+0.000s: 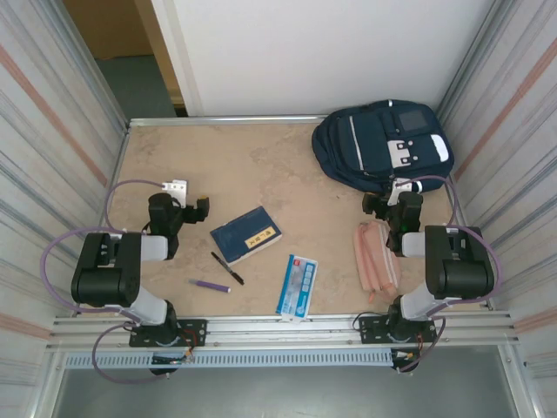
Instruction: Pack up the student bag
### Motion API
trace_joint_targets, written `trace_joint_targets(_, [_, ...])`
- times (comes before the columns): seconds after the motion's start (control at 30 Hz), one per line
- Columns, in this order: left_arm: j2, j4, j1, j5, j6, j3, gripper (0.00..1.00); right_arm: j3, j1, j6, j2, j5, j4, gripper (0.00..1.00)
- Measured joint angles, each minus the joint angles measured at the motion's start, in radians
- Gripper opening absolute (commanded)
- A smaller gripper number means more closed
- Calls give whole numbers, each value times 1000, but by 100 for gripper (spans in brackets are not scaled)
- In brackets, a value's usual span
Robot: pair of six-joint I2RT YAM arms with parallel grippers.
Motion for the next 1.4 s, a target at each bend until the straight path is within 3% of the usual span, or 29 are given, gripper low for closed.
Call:
trace_joint_targets(1.1, [0, 0, 16, 14, -3, 0, 99, 0, -5, 1, 0, -7, -1, 99])
trace_joint_targets(1.27, [-36, -10, 16, -47, -31, -2, 99, 43, -21, 12, -36, -10, -117, 99])
trace_joint_targets(1.4, [-148, -280, 18, -50, -60, 91, 99, 124, -29, 68, -169, 9, -312, 99])
